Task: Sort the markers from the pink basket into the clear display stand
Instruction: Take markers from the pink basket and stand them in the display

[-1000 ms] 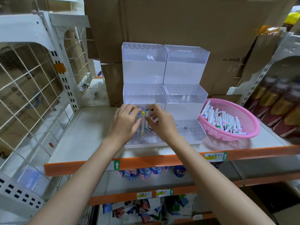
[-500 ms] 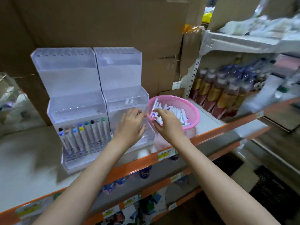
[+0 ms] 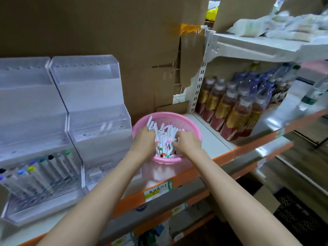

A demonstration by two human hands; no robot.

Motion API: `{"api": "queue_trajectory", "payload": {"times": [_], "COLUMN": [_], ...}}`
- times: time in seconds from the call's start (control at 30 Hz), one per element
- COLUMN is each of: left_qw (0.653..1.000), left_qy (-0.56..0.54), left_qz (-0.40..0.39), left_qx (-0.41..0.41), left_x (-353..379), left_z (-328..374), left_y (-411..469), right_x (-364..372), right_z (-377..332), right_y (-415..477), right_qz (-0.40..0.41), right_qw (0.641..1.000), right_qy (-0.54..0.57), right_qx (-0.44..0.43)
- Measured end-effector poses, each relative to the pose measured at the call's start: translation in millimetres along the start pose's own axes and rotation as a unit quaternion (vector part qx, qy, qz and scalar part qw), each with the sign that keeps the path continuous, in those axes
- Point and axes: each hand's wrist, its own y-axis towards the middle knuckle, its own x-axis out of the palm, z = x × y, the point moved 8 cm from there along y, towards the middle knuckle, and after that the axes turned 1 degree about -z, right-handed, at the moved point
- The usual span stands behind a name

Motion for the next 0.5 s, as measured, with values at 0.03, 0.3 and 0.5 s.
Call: {"api": "queue_trajectory", "payload": {"times": [0.03, 0.3, 0.5], "left_qw": [1.000, 0.994, 0.990], "left_qy": [0.008, -0.018, -0.041], "left_qz": [-0.008, -0.022, -0.020], "left_qx": [-0.019, -0.110, -0.131], "left_x": [2.5, 12.9, 15.4], "left_z": [-3.5, -21.2, -17.7], "left_y": [3.3, 24.1, 30.5], "right_x": [4.3, 10.6, 13.1], "right_z": [-1.1, -9.0, -15.5], "right_y": [4.9, 40.2, 56.8], "right_qz": [-0.015, -0.021, 0.014], "right_qw": [1.000, 0.997, 0.991], "right_qy": [0.006, 0.070, 0.124], "right_qx": [-0.002, -0.014, -0.046]}}
